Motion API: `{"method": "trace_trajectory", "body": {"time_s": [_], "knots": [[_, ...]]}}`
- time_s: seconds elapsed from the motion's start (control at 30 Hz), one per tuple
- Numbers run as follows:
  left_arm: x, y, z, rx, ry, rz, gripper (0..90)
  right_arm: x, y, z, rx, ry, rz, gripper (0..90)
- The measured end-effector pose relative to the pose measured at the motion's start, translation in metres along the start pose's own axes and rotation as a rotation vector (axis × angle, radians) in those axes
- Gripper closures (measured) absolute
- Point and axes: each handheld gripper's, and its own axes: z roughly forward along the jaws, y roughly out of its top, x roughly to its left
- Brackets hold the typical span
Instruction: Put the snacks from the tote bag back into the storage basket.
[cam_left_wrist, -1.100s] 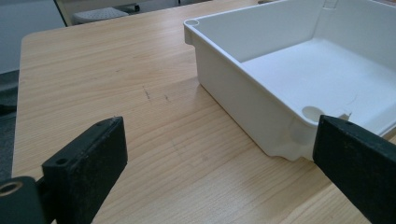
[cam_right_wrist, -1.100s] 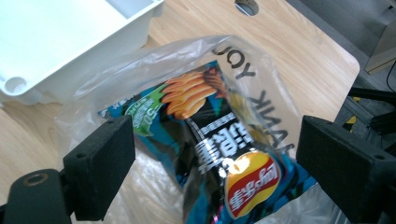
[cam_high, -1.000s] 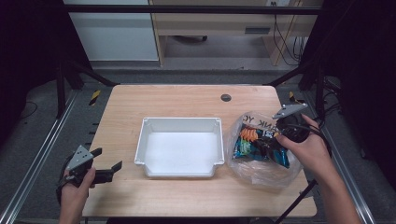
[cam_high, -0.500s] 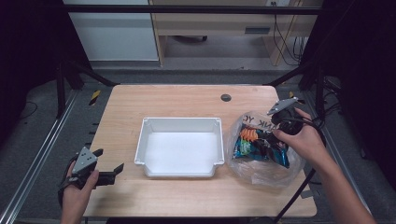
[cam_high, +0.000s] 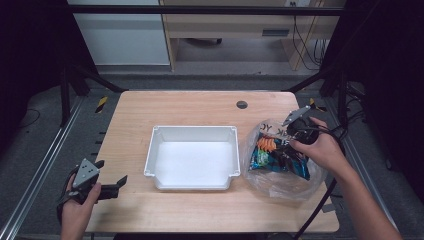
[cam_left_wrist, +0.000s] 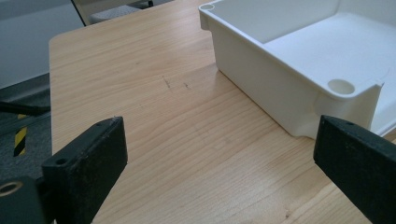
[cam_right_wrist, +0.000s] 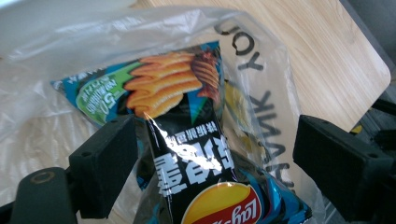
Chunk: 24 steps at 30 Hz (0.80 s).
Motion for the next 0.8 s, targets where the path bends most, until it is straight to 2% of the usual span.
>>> {"method": "trace_trajectory", "body": {"time_s": [0.13,0.2,0.43,0.5,0.63,0.8], "knots": [[-0.002,0.001,0.001,0.006,0.003,0.006,2.3,0.001,-0.007,0.007,0.04,-0.015,-0.01,13.7],[-0.002,0.0,0.002,0.008,0.003,-0.004,2.2,-0.002,-0.01,0.008,0.024,-0.012,0.007,12.7],[0.005,-0.002,0.005,0.02,0.0,-0.026,2.2,-0.004,-0.012,0.01,0.015,-0.014,0.017,10.2],[0.006,-0.003,0.005,0.021,0.003,-0.035,2.3,-0.004,-0.012,0.013,0.017,0.011,0.017,7.5],[0.006,-0.002,0.003,0.018,0.005,-0.027,2.3,-0.001,-0.01,0.018,0.03,0.011,0.0,7.8],[0.007,-0.003,0.003,0.038,0.011,-0.016,2.4,0.003,-0.009,0.016,0.016,0.016,-0.015,7.7]]}}
